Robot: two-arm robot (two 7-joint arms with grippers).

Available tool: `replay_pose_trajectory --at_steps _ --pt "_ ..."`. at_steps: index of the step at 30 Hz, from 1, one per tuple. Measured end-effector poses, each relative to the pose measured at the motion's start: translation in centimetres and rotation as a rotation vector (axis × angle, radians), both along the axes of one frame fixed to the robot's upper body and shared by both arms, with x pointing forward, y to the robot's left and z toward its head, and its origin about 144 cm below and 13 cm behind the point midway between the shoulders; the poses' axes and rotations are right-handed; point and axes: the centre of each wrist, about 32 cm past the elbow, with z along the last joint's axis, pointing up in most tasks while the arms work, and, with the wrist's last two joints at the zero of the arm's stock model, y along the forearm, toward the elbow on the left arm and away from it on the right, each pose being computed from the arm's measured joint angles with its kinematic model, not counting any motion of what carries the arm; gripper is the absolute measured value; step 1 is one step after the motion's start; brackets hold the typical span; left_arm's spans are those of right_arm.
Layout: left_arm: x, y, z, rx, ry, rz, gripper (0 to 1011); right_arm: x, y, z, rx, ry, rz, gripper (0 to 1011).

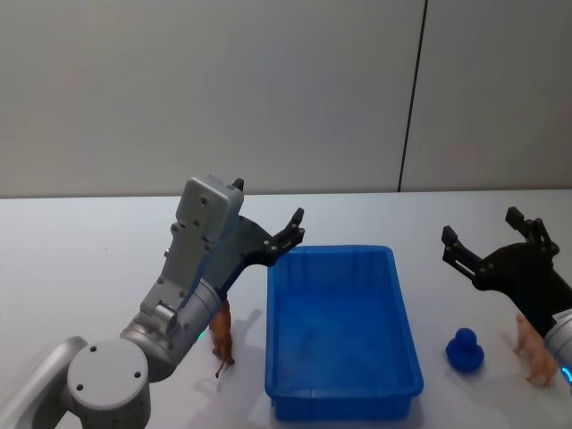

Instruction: Pick up the two dolls from the table and place them into the box.

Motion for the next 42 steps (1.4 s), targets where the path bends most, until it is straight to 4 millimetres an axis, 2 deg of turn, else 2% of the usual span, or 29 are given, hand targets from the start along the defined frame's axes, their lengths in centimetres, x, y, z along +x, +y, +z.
replay_pose_trajectory --at_steps 12,23,42 --pt "0.0 0.0 0.0 0.0 0.0 0.0 1001 0.7 -0.3 0.0 -0.004 0.004 0.013 1001" --pt "0.0 0.0 0.0 0.0 0.0 0.0 1001 1.5 -1.7 -0.1 -0.012 0.039 0.002 1001" --pt "0.0 0.0 0.0 0.0 0.0 0.0 1001 0.7 -4.4 -0.5 -0.07 0.185 -0.067 1001"
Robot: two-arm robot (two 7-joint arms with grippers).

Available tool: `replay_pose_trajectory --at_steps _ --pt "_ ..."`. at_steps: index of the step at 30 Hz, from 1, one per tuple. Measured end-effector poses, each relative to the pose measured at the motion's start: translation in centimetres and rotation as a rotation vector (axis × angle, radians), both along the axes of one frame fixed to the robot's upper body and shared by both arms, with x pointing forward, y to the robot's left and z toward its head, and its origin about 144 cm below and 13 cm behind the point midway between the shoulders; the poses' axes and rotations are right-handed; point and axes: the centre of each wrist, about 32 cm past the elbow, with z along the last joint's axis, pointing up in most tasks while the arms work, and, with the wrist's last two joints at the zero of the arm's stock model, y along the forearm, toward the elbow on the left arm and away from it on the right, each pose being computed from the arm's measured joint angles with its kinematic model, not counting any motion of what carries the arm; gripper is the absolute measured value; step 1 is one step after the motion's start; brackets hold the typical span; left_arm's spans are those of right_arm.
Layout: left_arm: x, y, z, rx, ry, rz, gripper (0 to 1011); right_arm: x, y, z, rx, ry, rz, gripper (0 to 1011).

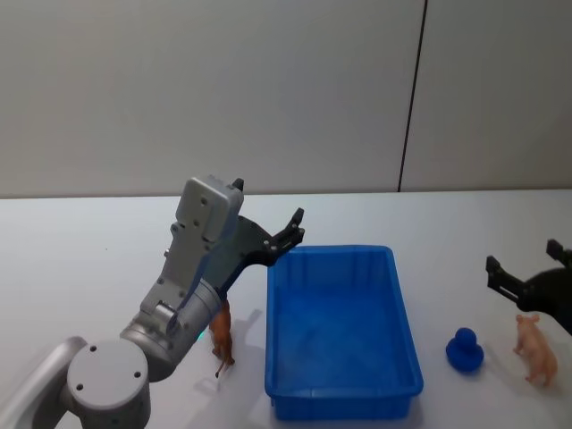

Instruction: Pick up the two dolls from the table and place them into the box.

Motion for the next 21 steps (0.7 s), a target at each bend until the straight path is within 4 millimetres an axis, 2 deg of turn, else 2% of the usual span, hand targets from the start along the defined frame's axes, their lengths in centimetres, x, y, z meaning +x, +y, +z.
replay_pose_trajectory --at_steps 21 --pt "0.0 0.0 0.0 0.0 0.0 0.0 1001 -2.3 -1.5 -1.7 -0.031 0.187 -0.083 1001"
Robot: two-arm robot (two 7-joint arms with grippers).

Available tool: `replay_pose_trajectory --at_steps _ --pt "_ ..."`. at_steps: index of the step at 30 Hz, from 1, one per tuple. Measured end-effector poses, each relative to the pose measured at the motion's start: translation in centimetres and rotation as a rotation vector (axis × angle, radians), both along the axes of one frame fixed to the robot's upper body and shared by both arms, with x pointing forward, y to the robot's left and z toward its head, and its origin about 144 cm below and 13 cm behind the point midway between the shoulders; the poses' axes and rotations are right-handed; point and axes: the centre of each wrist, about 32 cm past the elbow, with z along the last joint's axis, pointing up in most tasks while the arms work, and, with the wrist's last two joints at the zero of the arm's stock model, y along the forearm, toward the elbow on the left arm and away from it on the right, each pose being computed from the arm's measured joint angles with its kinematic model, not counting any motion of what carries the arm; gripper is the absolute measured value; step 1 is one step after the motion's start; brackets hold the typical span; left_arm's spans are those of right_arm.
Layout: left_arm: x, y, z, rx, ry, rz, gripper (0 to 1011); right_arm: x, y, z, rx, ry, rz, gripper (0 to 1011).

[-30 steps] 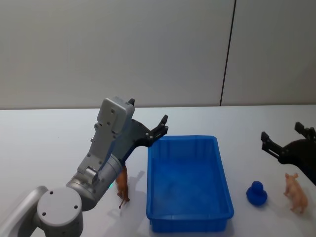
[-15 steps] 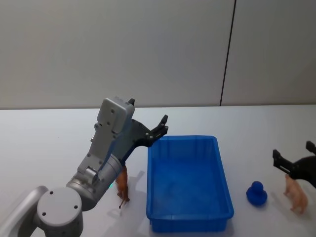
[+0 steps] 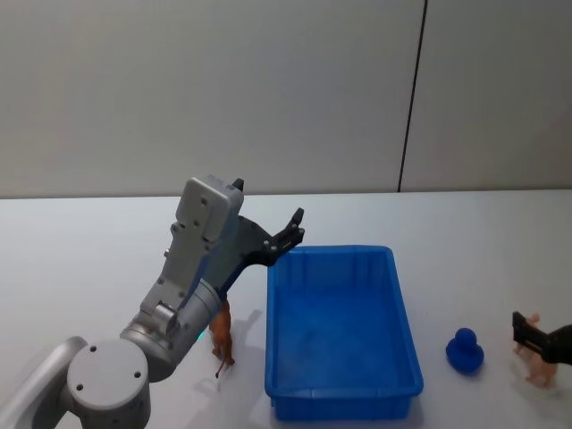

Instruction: Pick up the two dolls from the table and place them into the box.

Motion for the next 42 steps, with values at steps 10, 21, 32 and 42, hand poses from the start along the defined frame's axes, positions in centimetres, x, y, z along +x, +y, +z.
replay_pose_trajectory --at_steps 10,21,32,42 --pt "0.0 0.0 0.0 0.0 0.0 0.0 1001 -0.9 -0.4 -0.9 -0.006 0.065 -0.029 1001" --pt "0.0 0.0 0.0 0.0 0.0 0.0 1001 -0.9 -0.3 -2.2 -0.007 0.124 -0.031 1001" --pt "0.0 0.0 0.0 0.0 0.0 0.0 1001 -0.2 0.1 -3.3 -0.001 0.162 -0.027 1001" --pt "0.0 0.0 0.0 0.0 0.0 0.0 1001 0.4 0.3 -4.0 0.009 0.181 -0.022 814"
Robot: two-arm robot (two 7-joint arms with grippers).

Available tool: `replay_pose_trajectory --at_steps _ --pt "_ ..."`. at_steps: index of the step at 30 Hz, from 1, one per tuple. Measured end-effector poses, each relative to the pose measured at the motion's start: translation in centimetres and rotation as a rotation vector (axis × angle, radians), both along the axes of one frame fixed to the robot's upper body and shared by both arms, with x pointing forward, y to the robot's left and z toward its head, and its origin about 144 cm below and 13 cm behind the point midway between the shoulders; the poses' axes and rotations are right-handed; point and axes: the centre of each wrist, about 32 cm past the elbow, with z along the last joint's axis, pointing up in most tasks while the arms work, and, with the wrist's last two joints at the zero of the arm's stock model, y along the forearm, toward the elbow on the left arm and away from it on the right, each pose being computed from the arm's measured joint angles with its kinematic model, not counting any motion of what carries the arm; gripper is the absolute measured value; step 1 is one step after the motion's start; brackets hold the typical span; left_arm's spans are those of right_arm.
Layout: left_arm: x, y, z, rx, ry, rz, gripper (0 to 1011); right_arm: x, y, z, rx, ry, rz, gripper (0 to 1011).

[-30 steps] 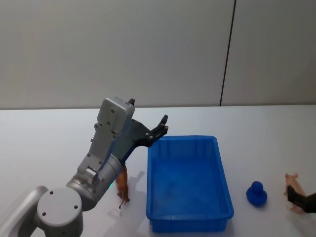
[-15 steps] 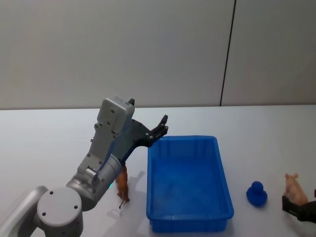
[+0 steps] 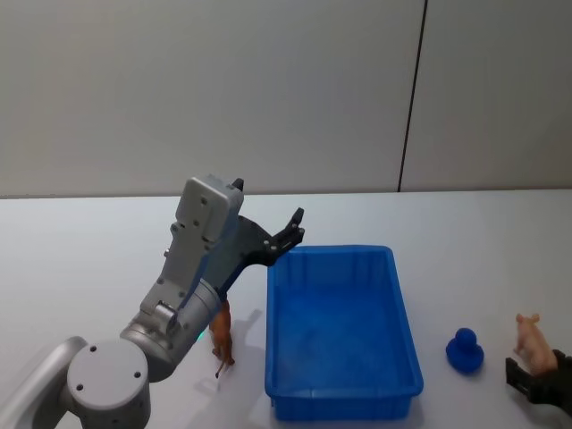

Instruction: Pick up the two dolls from the table and place them into the box.

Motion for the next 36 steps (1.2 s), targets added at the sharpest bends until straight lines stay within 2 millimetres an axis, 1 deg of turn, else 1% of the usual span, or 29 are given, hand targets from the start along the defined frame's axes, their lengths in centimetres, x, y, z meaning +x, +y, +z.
replay_pose_trajectory --at_steps 1,4,6,8,10,11,12,13,15,20,28,36 --pt "0.0 0.0 0.0 0.0 0.0 0.0 1001 0.1 0.0 0.0 0.002 0.001 0.001 814" --pt "0.0 0.0 0.0 0.0 0.0 0.0 1001 0.2 0.1 -0.1 0.004 0.002 0.003 705" --pt "0.0 0.0 0.0 0.0 0.0 0.0 1001 0.3 0.2 -0.1 0.005 0.002 0.004 666" --pt "0.0 0.0 0.0 0.0 0.0 0.0 1001 0.4 0.2 -0.2 0.005 0.002 0.005 589" --pt "0.0 0.0 0.0 0.0 0.0 0.0 1001 0.5 0.2 -0.2 0.005 0.001 0.006 544" --pt "0.0 0.0 0.0 0.0 0.0 0.0 1001 0.5 0.3 -0.2 0.005 0.0 0.006 504" --pt "0.0 0.0 0.0 0.0 0.0 0.0 1001 0.5 0.3 -0.2 0.005 0.0 0.006 504" --pt "0.0 0.0 0.0 0.0 0.0 0.0 1001 0.5 0.3 -0.2 0.004 -0.003 0.007 445" --pt "0.0 0.0 0.0 0.0 0.0 0.0 1001 0.5 0.3 -0.2 0.003 -0.008 0.007 381" --pt "0.0 0.0 0.0 0.0 0.0 0.0 1001 0.6 0.4 0.0 -0.001 -0.024 0.009 374" --pt "0.0 0.0 0.0 0.0 0.0 0.0 1001 0.6 0.7 0.7 -0.023 -0.099 0.019 374" --pt "0.0 0.0 0.0 0.0 0.0 0.0 1001 0.8 1.3 2.1 -0.049 -0.207 0.054 374"
